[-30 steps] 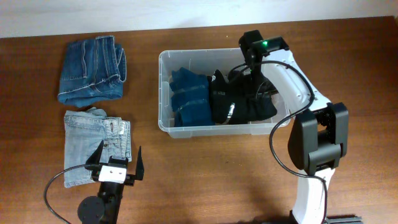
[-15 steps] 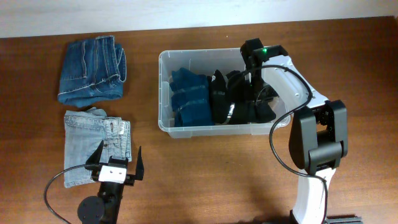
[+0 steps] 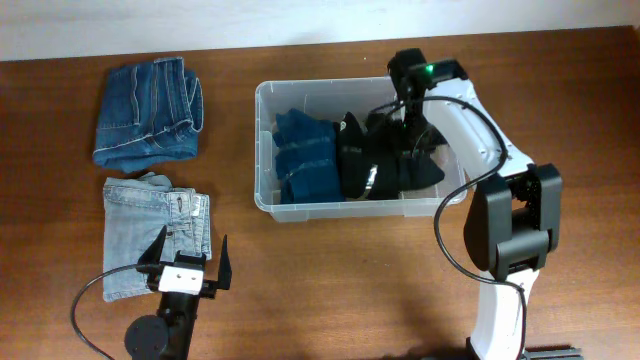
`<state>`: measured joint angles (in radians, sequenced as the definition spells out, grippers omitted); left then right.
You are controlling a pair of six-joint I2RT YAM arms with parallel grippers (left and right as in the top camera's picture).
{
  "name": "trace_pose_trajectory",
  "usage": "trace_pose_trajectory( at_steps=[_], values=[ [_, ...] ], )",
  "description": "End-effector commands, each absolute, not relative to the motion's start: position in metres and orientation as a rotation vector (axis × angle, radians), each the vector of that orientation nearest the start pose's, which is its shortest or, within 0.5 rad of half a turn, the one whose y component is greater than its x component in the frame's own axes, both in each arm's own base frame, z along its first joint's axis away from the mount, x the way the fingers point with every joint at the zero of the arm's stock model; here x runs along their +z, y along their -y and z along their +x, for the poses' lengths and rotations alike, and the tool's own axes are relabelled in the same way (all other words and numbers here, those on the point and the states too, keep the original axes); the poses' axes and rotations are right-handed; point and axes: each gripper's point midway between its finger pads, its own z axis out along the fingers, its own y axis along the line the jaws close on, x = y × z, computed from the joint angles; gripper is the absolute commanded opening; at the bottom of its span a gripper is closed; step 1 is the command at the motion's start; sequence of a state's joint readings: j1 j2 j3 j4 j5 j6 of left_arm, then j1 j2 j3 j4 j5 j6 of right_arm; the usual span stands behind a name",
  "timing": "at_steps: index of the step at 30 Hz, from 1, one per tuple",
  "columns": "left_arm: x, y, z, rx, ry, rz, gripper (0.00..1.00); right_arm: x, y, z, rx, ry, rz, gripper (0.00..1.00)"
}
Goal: Pack container
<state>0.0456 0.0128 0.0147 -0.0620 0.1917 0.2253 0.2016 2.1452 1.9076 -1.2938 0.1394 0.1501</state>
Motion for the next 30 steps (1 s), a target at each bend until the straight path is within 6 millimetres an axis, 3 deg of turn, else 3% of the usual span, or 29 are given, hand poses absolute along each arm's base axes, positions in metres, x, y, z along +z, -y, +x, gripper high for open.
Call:
trace_pose_trajectory(
  at_steps=[1, 10, 13, 19, 28, 30],
  values=[
    [0.162, 0.023, 0.244, 0.056, -1.599, 0.312, 0.99, 0.123, -0.064, 0.438, -0.161, -2.997, -0.056, 0.04],
    [0.162, 0.023, 0.244, 0.056, -1.599, 0.312, 0.99, 0.185, -0.074, 0.437, -0.059, -2.946, -0.058, 0.04],
    [0.162, 0.023, 0.244, 0.056, -1.599, 0.312, 0.99, 0.197, -0.090, 0.432, 0.078, -2.946, -0.160, 0.04],
    [0.162, 0.023, 0.244, 0.056, -1.599, 0.312, 0.99, 0.202, -0.125, 0.424, 0.375, -2.929, -0.318, 0.04],
    [0.162, 0.023, 0.244, 0.056, -1.599, 0.312, 0.99, 0.194, -0.122, 0.425, 0.358, -2.949, -0.310, 0.04],
    [0.162, 0.023, 0.244, 0.056, -1.599, 0.312, 0.99, 0.186, -0.114, 0.424, 0.289, -2.976, -0.291, 0.09]
  ],
)
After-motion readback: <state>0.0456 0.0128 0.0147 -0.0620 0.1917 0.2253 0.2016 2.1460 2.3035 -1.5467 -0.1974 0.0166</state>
